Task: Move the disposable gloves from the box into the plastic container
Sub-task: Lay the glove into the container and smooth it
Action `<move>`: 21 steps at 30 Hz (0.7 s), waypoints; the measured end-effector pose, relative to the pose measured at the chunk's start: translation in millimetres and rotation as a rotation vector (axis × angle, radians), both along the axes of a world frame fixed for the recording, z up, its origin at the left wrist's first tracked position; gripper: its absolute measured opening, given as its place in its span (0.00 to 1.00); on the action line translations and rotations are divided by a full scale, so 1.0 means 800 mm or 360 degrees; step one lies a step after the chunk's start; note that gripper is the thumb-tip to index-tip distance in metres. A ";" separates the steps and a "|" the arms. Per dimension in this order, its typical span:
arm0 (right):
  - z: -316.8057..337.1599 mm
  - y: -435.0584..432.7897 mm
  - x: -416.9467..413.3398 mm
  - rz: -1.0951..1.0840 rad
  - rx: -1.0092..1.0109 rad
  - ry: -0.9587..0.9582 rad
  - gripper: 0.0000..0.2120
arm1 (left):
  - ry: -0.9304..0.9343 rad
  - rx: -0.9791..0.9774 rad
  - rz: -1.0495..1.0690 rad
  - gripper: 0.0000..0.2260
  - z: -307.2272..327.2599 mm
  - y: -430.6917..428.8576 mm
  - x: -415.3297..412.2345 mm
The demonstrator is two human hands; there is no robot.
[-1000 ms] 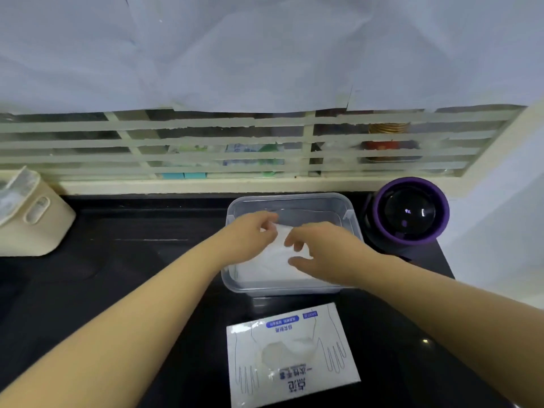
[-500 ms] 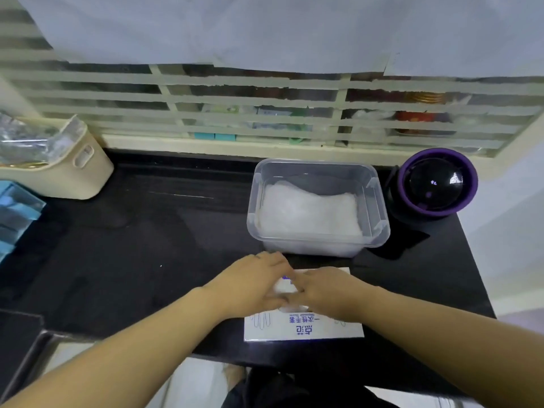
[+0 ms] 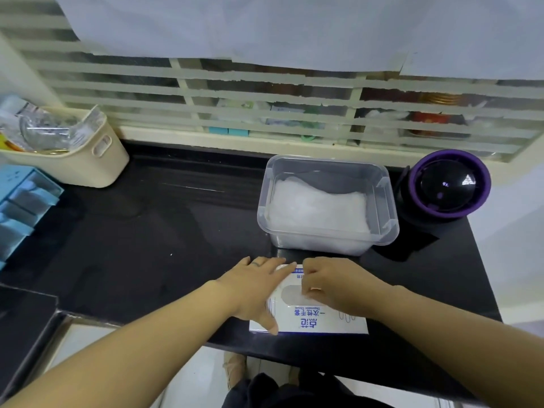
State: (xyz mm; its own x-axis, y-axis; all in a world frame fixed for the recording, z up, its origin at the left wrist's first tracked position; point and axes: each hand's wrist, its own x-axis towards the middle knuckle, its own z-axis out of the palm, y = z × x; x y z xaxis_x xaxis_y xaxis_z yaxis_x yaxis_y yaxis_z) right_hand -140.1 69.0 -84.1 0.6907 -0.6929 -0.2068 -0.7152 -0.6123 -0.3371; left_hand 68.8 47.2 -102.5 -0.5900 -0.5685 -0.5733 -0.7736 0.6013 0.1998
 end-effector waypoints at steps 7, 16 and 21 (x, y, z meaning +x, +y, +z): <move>0.128 -0.026 -0.013 -0.0959 0.0324 -0.1116 0.05 | 0.0077 0.0136 0.0127 0.47 0.032 0.001 -0.012; 0.131 -0.067 -0.048 -0.1811 0.1504 -0.2079 0.12 | 0.1040 0.0760 0.0955 0.29 0.112 -0.041 -0.040; 0.116 -0.069 -0.048 -0.1848 0.1868 -0.2304 0.17 | 0.1907 0.1315 0.1703 0.17 0.126 -0.064 -0.055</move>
State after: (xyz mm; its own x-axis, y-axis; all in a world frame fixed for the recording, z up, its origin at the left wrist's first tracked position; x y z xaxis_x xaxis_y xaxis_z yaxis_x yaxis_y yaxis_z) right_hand -178.2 14.1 9.0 0.2020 -0.7786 -0.5941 0.5055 0.6025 -0.6177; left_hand 24.5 -3.9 -1.5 -0.4613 -0.7592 -0.4592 0.0555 -0.5412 0.8391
